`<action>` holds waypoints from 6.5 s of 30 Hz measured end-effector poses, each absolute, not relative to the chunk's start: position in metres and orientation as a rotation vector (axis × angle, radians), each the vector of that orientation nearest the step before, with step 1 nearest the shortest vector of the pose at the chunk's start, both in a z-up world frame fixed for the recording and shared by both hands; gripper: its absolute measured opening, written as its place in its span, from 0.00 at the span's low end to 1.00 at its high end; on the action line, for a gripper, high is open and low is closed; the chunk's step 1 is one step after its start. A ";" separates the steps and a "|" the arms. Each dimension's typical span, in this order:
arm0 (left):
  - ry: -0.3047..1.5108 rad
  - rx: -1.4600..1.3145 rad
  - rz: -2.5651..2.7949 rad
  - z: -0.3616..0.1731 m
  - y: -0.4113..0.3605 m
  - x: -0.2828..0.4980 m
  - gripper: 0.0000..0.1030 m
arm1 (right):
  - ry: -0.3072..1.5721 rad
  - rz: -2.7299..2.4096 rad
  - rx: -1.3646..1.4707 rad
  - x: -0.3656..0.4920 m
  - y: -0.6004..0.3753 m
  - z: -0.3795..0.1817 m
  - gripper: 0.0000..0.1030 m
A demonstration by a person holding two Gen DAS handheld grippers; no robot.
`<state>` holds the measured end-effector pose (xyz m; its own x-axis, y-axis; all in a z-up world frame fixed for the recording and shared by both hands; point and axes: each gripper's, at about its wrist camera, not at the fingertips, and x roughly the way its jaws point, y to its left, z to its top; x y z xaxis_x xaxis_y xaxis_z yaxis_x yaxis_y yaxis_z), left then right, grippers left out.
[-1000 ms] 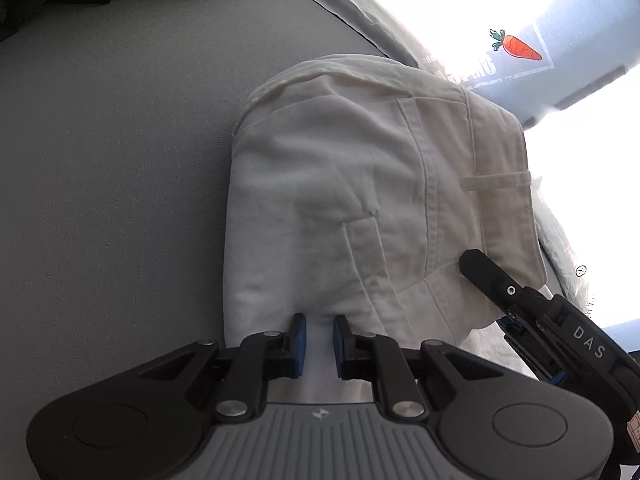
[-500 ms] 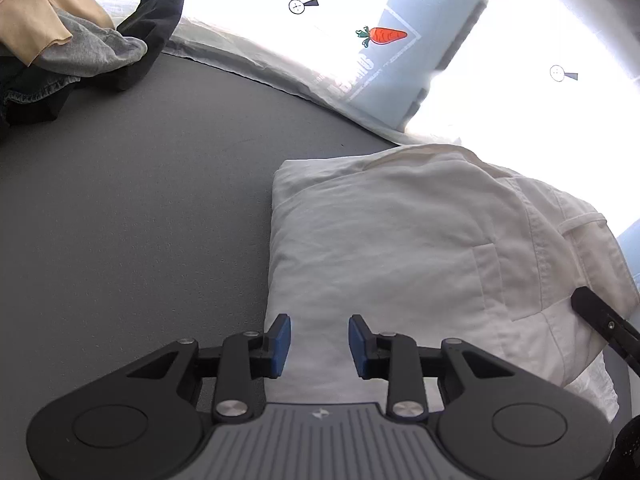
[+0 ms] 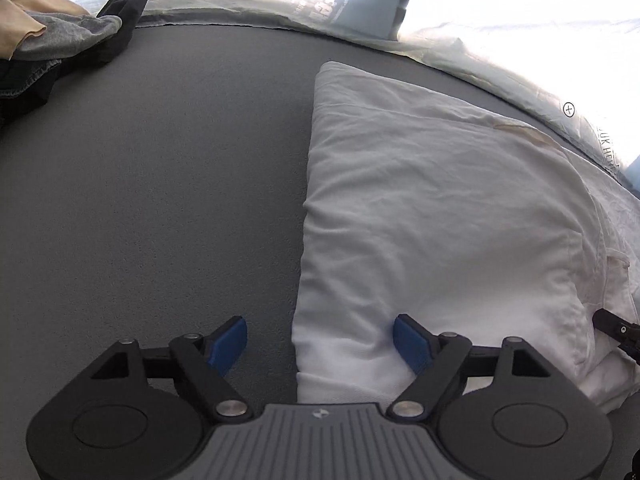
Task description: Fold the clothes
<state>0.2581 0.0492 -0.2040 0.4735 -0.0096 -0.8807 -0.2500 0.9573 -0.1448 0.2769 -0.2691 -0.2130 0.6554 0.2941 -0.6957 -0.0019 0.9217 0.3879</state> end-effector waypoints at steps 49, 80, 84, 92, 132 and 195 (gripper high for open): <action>1.165 -0.201 0.226 -0.213 0.041 0.279 1.00 | 0.414 -0.504 0.990 0.236 -0.556 -0.233 0.63; 1.183 -0.196 0.216 -0.216 0.040 0.279 1.00 | 0.051 -0.082 1.870 0.239 -0.506 -0.237 0.14; 1.163 -0.192 0.213 -0.217 0.038 0.273 1.00 | 0.100 0.051 1.836 0.259 -0.473 -0.207 0.14; 1.136 -0.186 0.205 -0.216 0.034 0.264 1.00 | 0.276 0.281 1.759 0.297 -0.393 -0.169 0.14; 1.082 -0.173 0.138 -0.225 0.030 0.252 1.00 | 1.028 0.624 1.459 0.293 -0.209 -0.210 0.48; 0.948 -0.454 0.179 -0.209 0.078 0.200 0.00 | 0.837 0.013 0.009 0.251 -0.269 -0.192 1.00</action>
